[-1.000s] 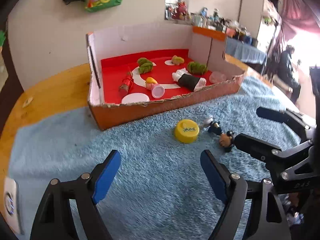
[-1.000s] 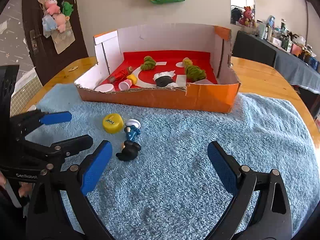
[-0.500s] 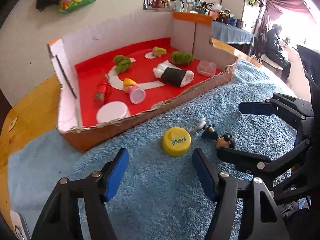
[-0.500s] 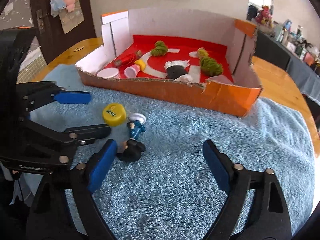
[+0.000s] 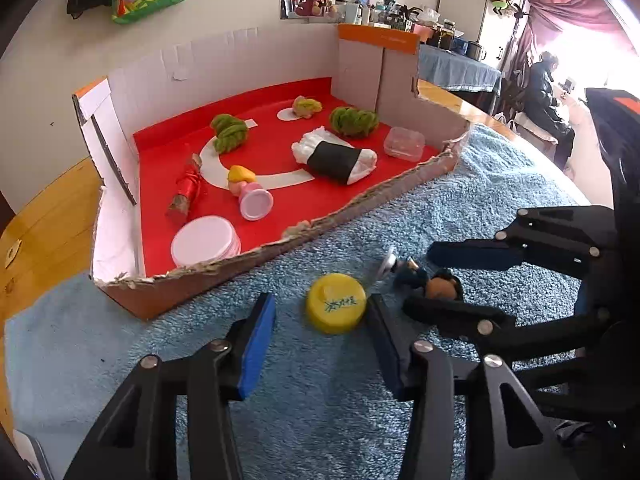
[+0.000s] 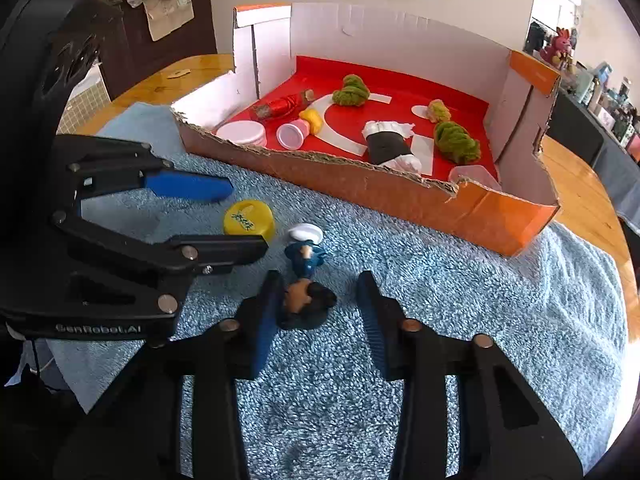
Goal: Organize objects
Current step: 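Close the left tool on the yellow cap while the right tool grasps the figurine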
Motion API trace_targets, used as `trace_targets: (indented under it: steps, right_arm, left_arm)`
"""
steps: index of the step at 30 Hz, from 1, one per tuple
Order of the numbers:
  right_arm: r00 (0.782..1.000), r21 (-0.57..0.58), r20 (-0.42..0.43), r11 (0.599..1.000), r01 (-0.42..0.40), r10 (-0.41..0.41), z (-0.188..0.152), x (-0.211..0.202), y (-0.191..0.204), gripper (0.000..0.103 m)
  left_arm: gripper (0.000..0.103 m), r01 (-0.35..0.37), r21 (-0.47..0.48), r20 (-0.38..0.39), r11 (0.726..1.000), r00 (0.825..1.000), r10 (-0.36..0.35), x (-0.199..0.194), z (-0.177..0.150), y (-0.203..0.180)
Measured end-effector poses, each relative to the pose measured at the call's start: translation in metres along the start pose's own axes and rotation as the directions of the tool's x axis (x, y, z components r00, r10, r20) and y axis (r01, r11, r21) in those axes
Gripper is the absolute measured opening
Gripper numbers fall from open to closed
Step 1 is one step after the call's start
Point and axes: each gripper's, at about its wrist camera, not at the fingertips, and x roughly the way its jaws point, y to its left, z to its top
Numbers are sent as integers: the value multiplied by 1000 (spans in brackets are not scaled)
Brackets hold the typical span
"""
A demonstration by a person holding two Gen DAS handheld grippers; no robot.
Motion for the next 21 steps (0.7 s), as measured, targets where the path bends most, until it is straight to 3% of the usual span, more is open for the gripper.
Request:
trace_targets:
  steps: [2, 8, 15, 21]
  right_arm:
    - [1000, -14, 3, 1000, -7, 7, 0, -1, 2, 25]
    - [1000, 5, 25, 1000, -11, 11, -3, -5, 2, 24]
    - [997, 66, 77, 997, -36, 31, -13, -25, -2, 24]
    - [993, 85, 113, 996, -40, 30, -15, -39, -4, 24]
  left_arm:
    - [31, 16, 0, 1, 1000, 1000, -16, -1, -1, -3]
    - [31, -5, -49, 17, 999, 1000, 6, -7, -4, -7]
    - [31, 13, -117, 105, 993, 995, -1, -40, -16, -13]
    - [31, 8, -127, 136, 992, 991, 10, -55, -20, -16]
